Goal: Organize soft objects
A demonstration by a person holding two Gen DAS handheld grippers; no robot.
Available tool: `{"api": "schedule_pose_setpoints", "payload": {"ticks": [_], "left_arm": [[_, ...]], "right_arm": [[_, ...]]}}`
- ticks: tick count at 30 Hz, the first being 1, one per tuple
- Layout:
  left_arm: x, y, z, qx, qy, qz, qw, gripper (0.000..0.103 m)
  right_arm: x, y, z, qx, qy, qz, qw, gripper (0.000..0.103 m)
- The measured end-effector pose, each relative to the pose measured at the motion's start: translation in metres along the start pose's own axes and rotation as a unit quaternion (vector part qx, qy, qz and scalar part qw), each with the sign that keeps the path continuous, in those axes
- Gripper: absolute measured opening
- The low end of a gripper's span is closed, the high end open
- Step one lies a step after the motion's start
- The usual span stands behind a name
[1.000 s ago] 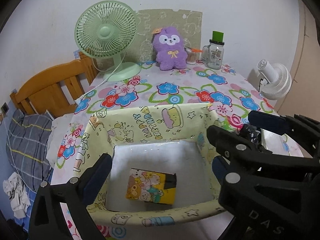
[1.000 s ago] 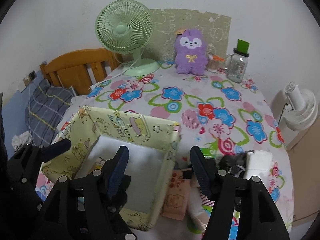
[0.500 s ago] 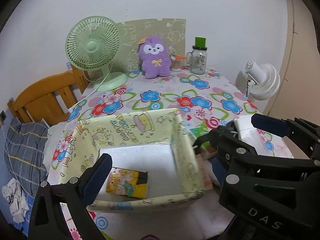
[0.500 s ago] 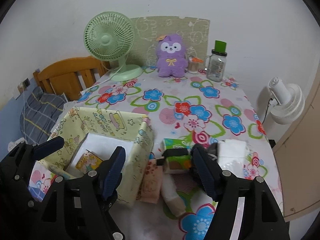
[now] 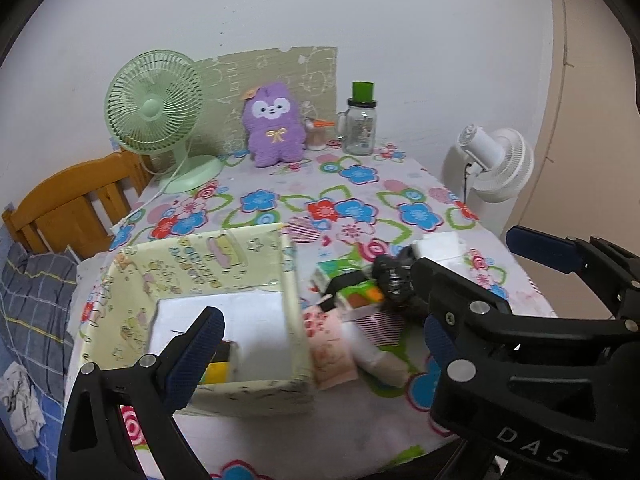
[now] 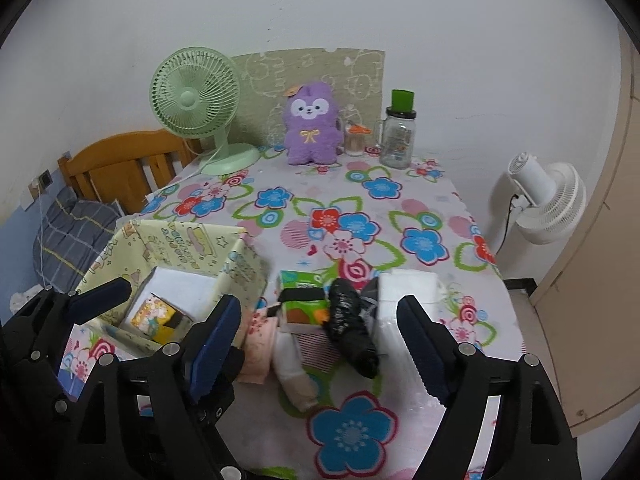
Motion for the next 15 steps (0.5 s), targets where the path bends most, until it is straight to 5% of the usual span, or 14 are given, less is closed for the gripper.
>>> {"api": "schedule_pose_setpoints", "payload": {"ticks": [15], "left_arm": [[-0.001,0.005,-0.050,0.000,0.018,-0.003,0.9998,0.101]], "right_arm": [[-0.014,-0.014,-0.048,-0.013,0.006,-0.019,1.000,0.086]]}}
Point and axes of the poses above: each gripper's, at about its wrist camera, not at the fingertips, and y roughly the way its jaws point, z to its left, x to its top, the point moved 2 cm from there along y, roughly the way its jaws point
